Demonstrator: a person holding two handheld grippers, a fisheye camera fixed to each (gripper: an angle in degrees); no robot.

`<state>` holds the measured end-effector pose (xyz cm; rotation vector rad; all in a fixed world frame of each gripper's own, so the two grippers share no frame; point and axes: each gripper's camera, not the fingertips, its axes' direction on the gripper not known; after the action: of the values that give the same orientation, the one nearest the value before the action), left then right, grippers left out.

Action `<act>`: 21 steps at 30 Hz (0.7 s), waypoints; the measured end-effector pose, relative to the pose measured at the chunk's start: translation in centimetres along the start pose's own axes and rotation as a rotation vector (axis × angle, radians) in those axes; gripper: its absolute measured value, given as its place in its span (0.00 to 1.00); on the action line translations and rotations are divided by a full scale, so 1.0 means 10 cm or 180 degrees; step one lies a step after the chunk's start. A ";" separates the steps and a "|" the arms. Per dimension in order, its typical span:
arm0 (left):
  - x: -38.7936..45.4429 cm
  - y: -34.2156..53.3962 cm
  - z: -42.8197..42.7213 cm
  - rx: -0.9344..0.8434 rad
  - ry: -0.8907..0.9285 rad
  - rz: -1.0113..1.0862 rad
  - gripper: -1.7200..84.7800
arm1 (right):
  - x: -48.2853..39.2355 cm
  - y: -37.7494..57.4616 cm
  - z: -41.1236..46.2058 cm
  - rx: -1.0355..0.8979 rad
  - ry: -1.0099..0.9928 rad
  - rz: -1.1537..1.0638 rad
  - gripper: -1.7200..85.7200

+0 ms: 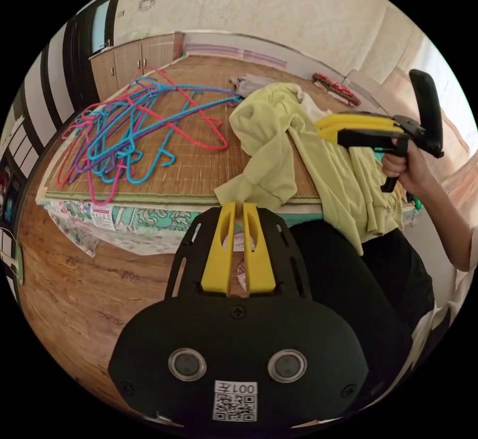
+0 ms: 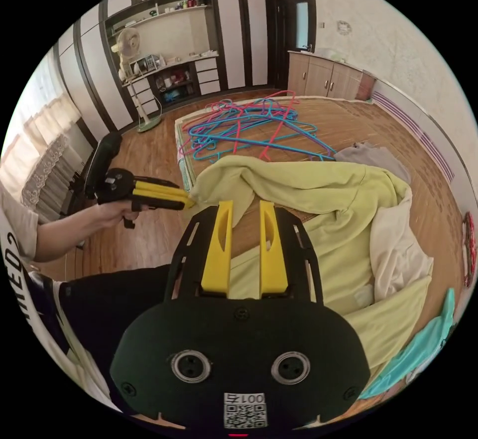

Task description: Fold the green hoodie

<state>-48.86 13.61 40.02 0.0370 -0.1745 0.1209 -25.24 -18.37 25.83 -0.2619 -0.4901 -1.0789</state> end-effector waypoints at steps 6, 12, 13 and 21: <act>-0.03 0.02 -0.80 0.0316 -0.0226 -0.0173 0.02 | -0.37 -0.29 -0.20 -0.0022 -0.0009 -0.0469 0.11; 0.30 -0.22 -1.40 0.0285 -0.0840 0.0214 0.02 | -0.49 -0.87 -0.47 0.0029 0.0366 -0.0743 0.11; 0.33 -0.25 -1.45 0.0279 -0.0885 0.0242 0.02 | -0.47 -0.93 -0.52 0.0051 0.0387 -0.0733 0.11; 1.06 -0.51 -1.95 0.0313 -0.1372 0.0867 0.02 | -0.23 -1.60 -0.89 0.0406 -0.0213 -0.0809 0.12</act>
<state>-34.57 10.69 22.56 0.1377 -0.6048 0.3939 -38.09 -27.82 16.47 -0.1254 -0.6625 -1.2830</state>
